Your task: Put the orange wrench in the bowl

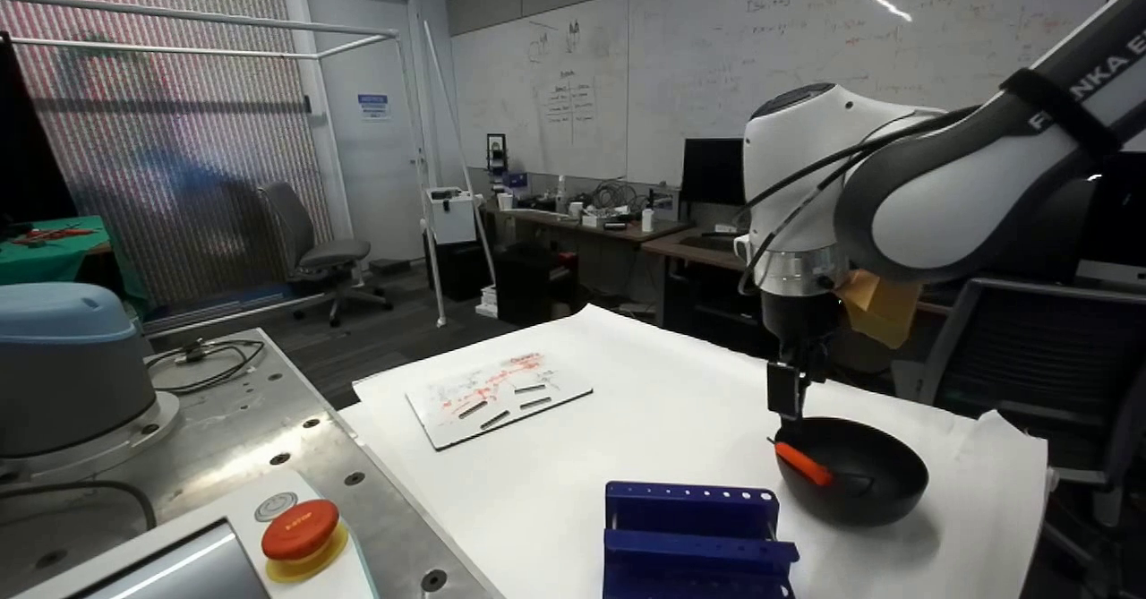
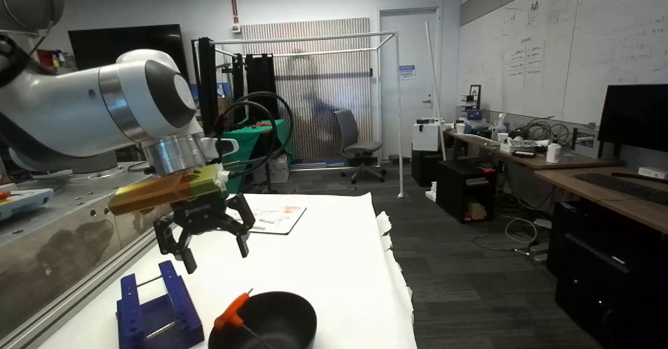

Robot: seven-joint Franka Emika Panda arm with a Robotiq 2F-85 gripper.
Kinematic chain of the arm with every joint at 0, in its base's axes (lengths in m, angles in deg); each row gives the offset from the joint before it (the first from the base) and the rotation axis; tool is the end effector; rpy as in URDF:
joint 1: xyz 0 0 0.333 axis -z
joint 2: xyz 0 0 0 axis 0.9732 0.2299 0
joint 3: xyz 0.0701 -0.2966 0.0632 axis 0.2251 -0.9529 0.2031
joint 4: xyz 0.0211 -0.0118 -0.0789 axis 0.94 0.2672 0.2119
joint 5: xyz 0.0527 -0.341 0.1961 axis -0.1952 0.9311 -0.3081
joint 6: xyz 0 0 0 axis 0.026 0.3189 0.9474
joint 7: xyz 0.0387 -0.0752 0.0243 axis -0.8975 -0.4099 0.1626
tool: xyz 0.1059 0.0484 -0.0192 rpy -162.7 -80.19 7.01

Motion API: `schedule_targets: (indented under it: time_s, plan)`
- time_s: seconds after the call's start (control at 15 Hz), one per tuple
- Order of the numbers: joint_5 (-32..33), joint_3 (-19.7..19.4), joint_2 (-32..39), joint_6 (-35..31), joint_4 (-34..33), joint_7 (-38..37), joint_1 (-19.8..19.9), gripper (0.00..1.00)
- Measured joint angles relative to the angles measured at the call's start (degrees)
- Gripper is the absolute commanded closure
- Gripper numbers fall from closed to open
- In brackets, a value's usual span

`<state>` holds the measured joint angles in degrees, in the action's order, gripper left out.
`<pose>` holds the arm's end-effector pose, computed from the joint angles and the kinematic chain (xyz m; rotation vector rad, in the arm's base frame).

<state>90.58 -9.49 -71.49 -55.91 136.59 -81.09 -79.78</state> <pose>0.5184 0.0454 0.2793 2.8914 0.2241 -0.1001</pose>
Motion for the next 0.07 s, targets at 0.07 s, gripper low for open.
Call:
schedule_targets:
  time_s: [0.07]
  plan:
    - [-2.66,-0.01,-1.63,0.00,1.10,1.15,0.22,0.00]
